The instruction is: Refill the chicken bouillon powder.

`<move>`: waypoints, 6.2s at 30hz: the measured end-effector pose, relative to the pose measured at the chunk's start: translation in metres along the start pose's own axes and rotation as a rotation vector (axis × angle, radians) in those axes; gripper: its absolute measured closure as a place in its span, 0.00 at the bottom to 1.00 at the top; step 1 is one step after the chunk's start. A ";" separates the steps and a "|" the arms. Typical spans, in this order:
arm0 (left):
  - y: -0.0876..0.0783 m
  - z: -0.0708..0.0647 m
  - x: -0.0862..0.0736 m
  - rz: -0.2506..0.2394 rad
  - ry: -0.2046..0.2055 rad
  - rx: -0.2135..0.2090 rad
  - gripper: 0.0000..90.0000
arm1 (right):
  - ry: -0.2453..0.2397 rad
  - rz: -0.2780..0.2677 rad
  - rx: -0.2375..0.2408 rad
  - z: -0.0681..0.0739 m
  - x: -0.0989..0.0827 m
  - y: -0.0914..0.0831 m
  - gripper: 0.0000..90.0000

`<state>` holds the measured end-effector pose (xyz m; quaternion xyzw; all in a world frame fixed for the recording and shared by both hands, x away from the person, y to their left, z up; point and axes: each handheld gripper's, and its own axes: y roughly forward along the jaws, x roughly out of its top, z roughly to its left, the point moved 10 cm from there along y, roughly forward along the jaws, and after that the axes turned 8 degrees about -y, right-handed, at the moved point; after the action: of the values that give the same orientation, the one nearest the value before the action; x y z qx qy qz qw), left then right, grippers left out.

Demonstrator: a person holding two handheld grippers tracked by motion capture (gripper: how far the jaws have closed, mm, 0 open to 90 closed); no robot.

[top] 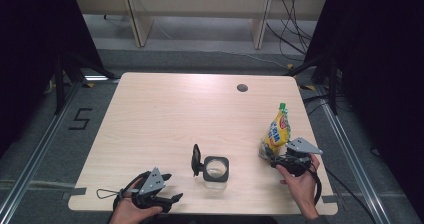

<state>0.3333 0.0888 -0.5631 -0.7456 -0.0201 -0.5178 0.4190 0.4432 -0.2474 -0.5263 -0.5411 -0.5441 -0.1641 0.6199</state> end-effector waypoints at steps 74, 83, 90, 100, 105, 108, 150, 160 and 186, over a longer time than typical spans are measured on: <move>0.001 -0.007 0.003 -0.015 0.030 -0.024 0.33 | 0.165 -0.227 -0.029 -0.030 0.005 0.044 0.22; 0.000 -0.007 0.002 0.002 0.042 -0.029 0.33 | 0.161 -0.226 -0.037 -0.038 0.005 0.050 0.28; 0.000 -0.010 0.003 -0.014 0.028 -0.045 0.34 | 0.170 -0.258 -0.043 -0.040 0.009 0.056 0.29; 0.001 -0.010 0.005 -0.033 0.036 -0.044 0.34 | 0.144 -0.237 -0.022 -0.035 0.013 0.056 0.40; -0.001 -0.008 0.003 -0.009 0.058 -0.035 0.34 | 0.161 -0.227 -0.034 -0.034 0.013 0.055 0.41; 0.001 -0.011 0.003 -0.017 0.044 -0.049 0.34 | 0.128 -0.244 -0.003 -0.036 0.013 0.056 0.40; 0.001 -0.009 0.003 -0.015 0.063 -0.031 0.33 | -0.170 -0.245 0.073 0.005 0.038 -0.014 0.43; 0.000 -0.009 0.003 -0.014 0.065 -0.031 0.33 | -0.555 -0.189 0.045 0.037 0.039 -0.045 0.43; 0.002 -0.007 0.001 0.002 0.082 -0.027 0.33 | -1.082 -0.095 -0.049 0.059 0.046 -0.053 0.43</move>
<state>0.3291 0.0828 -0.5626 -0.7293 0.0048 -0.5476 0.4101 0.3881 -0.1984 -0.4718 -0.5373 -0.8055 0.0974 0.2302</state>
